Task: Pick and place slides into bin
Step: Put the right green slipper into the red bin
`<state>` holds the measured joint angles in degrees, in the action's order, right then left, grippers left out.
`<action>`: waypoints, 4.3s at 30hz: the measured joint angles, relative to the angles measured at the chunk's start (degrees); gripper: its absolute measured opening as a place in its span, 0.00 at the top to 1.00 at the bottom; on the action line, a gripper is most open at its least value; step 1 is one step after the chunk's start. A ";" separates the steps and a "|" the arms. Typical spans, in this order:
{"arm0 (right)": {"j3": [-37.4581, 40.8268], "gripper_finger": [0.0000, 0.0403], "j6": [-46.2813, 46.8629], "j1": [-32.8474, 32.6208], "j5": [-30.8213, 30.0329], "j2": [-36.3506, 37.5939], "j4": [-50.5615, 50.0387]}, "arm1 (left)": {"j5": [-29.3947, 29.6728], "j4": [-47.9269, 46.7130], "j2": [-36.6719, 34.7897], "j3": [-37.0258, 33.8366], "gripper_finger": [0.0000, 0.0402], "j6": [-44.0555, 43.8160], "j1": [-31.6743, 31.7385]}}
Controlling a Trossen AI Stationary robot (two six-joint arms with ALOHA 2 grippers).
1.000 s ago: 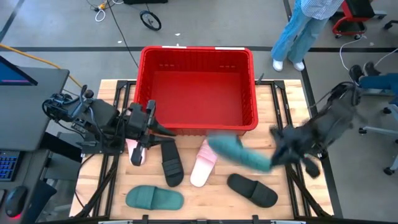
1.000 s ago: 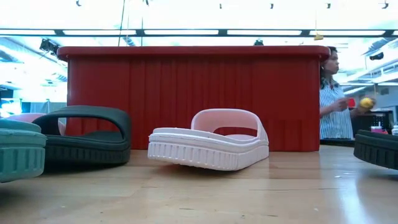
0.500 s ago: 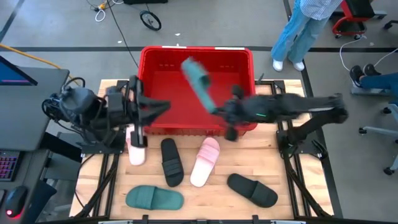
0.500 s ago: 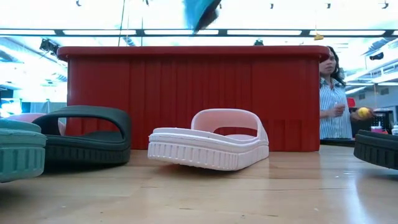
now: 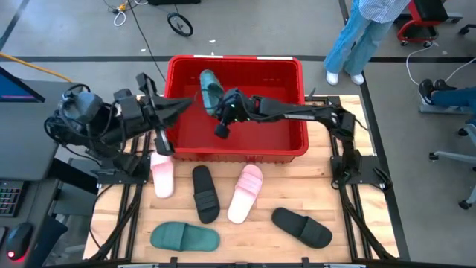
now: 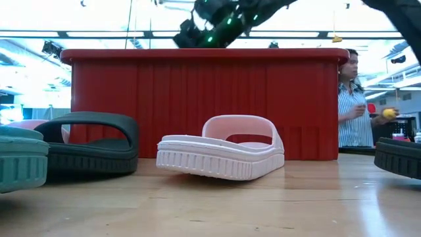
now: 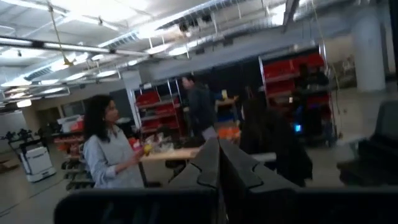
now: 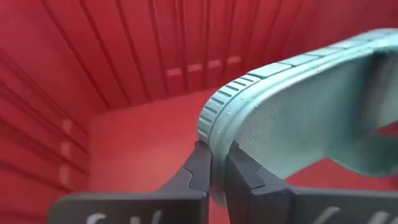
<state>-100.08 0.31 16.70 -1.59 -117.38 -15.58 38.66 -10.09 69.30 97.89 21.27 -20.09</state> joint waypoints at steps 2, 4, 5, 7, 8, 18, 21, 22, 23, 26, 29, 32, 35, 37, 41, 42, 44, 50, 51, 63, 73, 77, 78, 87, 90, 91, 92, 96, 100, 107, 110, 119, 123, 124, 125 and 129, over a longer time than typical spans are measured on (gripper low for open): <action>-1.76 0.94 2.07 1.03 3.22 -2.92 0.52 | 0.15 -2.27 -0.10 0.02 0.96 -1.28 0.32; -3.89 0.94 3.01 1.61 4.65 -5.61 0.85 | 0.17 -4.12 -0.08 0.01 0.96 -3.22 0.90; -4.82 0.94 3.02 1.81 6.16 -6.90 0.88 | 0.19 -5.24 -0.06 0.00 0.96 -4.52 1.21; -6.66 0.94 3.26 2.04 9.91 -9.10 2.79 | 0.16 -7.51 -0.06 0.00 0.96 -7.54 1.74; -7.23 0.94 3.53 2.04 11.40 -10.32 3.53 | 0.19 -8.90 -0.06 0.00 0.97 -9.45 2.02; -11.60 0.91 4.77 2.59 8.55 -17.99 14.20 | 0.14 -24.94 0.13 0.00 0.96 -26.62 2.64; -11.53 0.84 7.69 2.90 8.90 -19.13 13.63 | 0.19 -26.86 0.13 0.00 0.96 -29.70 2.64; -11.49 0.81 8.64 3.14 9.59 -19.15 13.17 | 0.15 -27.50 0.13 0.00 0.96 -30.07 2.64; -11.49 0.78 9.09 3.33 10.14 -19.14 13.33 | 0.16 -28.00 0.13 0.00 0.97 -30.49 2.64; -11.51 0.66 8.56 3.48 10.40 -18.31 13.47 | 0.16 -28.96 0.13 0.00 0.99 -31.22 2.63; -11.49 0.54 6.90 3.37 10.07 -16.95 13.63 | 0.15 -29.12 0.13 0.00 0.98 -31.27 2.62; -11.51 0.45 5.92 3.17 12.68 -14.96 14.82 | 0.16 -29.13 0.13 0.00 0.95 -31.29 2.62; -11.56 0.39 5.34 2.41 16.09 -13.48 14.85 | 0.15 -29.13 0.13 0.00 0.95 -31.27 2.62; -11.54 0.37 4.94 1.59 14.88 -12.55 12.33 | 0.16 -29.22 0.13 0.00 0.96 -31.27 2.62; -11.49 0.39 2.72 0.47 6.55 -9.96 6.75 | 0.16 -29.41 0.13 0.00 0.99 -31.56 2.62; -11.49 0.40 2.59 0.57 5.12 -8.94 5.09 | 0.16 -29.58 0.13 0.00 0.99 -31.57 2.62; -11.49 0.43 2.64 0.77 4.21 -6.58 1.82 | 0.16 -29.77 0.13 0.00 0.98 -32.05 2.62; -11.49 0.56 5.58 -0.52 5.75 4.44 -13.10 | 0.16 -32.39 0.13 0.00 0.94 -33.11 3.30; -11.49 0.59 6.68 -0.98 6.75 6.93 -15.89 | 0.20 -32.66 0.13 0.00 0.94 -33.07 3.32; -11.02 0.97 8.10 -22.25 -3.99 29.80 -35.77 | 0.94 -33.21 0.13 0.00 0.96 -35.89 6.86; -10.75 0.98 10.23 -36.89 -21.57 35.30 -35.64 | 1.06 -50.20 2.08 0.07 0.99 -38.68 26.37; -10.75 0.99 12.16 -37.25 -22.37 34.39 -35.64 | -8.26 -56.88 8.39 -0.07 0.99 -42.86 38.62; -10.75 0.99 12.20 -37.24 -22.38 33.86 -35.64 | -9.31 -57.59 10.46 -0.07 0.99 -41.51 40.65; -10.70 0.99 13.18 -37.08 -22.46 29.66 -36.05 | -10.64 -61.25 30.66 -0.06 1.00 -30.88 52.85; -10.70 0.99 14.63 -37.08 -22.61 28.95 -37.10 | -12.37 -68.36 36.76 -0.07 1.00 -29.63 55.68; -10.70 0.99 15.18 -37.08 -23.12 28.88 -37.63 | -12.43 -70.21 38.55 -0.07 1.00 -28.72 56.38; -10.70 0.99 15.70 -37.08 -23.94 28.87 -38.32 | -12.42 -71.37 40.10 -0.07 1.00 -28.00 57.05; -10.70 0.99 16.57 -37.08 -28.17 28.87 -39.76 | -12.31 -69.33 44.03 -0.07 1.00 -25.05 58.66; -10.70 0.99 16.56 -37.06 -30.10 28.88 -39.84 | -12.01 -66.22 46.02 -0.05 1.00 -23.30 59.35; -10.70 0.98 16.64 -36.71 -30.09 28.89 -39.82 | -12.85 -64.54 49.63 0.04 1.00 -23.31 61.45; -10.70 0.99 16.61 -36.69 -30.09 28.89 -39.82 | -13.49 -62.29 51.55 0.05 1.00 -21.78 62.25; -10.70 0.98 16.94 -36.67 -30.09 28.89 -40.13 | -17.73 -54.58 52.48 1.62 1.00 -13.51 60.43; -10.70 0.99 16.52 -36.25 -30.11 28.89 -40.68 | -15.45 -56.68 52.33 3.28 0.99 -11.14 57.51; -10.70 0.99 16.57 -36.22 -30.16 28.89 -40.91 | -13.45 -58.23 52.16 3.91 0.99 -11.09 56.86; -10.70 0.99 16.55 -36.21 -30.15 28.90 -41.13 | -11.28 -59.81 51.85 4.44 0.99 -10.90 56.51; -10.70 0.98 16.62 -36.21 -30.11 28.91 -42.04 | -5.33 -63.63 50.93 7.23 0.99 -9.77 55.28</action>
<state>-110.78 16.93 -19.51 -31.70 -88.47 -57.62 33.33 -73.72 120.22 105.11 11.50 35.18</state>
